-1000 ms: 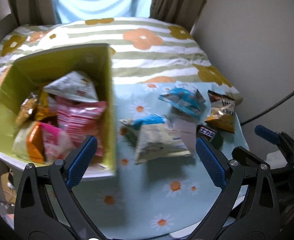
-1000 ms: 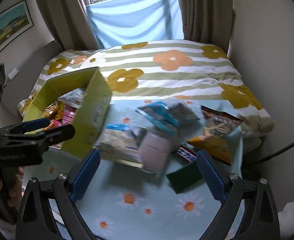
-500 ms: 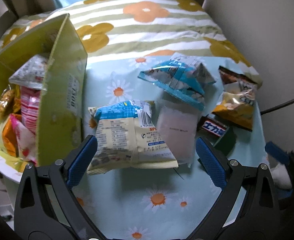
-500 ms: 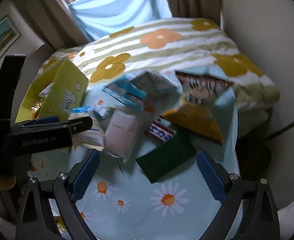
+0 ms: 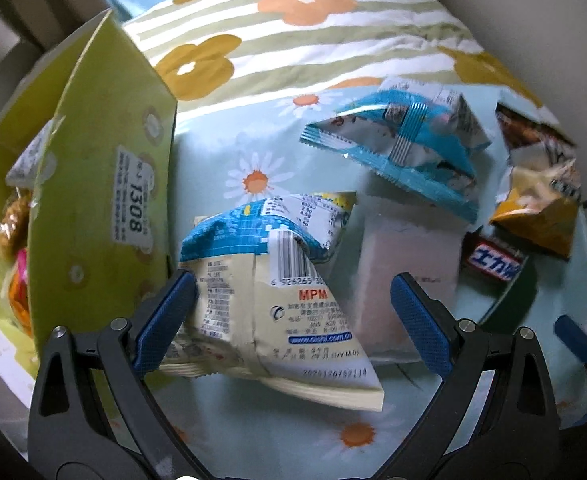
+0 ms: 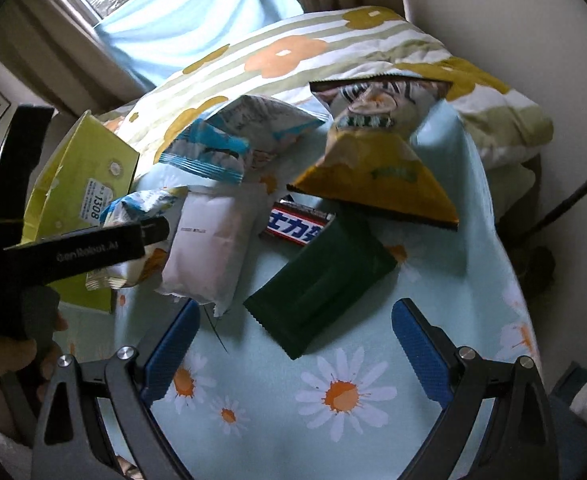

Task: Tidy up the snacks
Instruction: 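Grasp the white-and-blue MPM bag with left tool while right tool grasps dark green packet, then carry both items over the box and open both tools to drop them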

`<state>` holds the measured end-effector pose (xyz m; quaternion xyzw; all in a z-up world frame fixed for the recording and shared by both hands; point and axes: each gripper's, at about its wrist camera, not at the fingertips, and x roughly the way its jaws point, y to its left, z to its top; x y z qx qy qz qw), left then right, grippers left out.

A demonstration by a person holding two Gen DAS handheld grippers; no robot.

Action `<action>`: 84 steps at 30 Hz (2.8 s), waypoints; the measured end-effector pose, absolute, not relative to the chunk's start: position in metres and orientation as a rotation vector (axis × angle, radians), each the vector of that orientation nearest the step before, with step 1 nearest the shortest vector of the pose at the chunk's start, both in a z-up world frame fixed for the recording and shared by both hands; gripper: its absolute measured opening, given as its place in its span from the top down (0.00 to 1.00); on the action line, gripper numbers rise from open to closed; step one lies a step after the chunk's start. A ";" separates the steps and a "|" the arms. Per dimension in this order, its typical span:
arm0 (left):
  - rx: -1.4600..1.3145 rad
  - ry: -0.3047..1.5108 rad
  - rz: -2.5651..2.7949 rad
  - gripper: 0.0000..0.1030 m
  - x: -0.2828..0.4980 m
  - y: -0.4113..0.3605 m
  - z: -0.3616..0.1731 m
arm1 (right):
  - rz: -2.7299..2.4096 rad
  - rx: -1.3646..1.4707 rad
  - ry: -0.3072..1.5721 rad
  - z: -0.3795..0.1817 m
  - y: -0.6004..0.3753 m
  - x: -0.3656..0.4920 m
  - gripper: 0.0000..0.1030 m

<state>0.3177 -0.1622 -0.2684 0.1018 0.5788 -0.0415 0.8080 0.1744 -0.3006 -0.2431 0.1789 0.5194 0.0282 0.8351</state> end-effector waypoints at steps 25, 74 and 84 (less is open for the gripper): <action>0.561 1.245 -0.211 0.52 0.335 -0.172 -0.288 | -0.184 0.526 1.085 -0.269 -0.302 0.179 0.13; 0.153 0.958 -0.105 0.54 0.273 -0.106 -0.136 | 0.109 0.237 0.785 -0.133 -0.263 0.198 0.53; 0.044 0.856 0.019 0.54 0.296 0.006 -0.087 | 0.358 0.156 0.678 -0.064 -0.162 0.240 0.53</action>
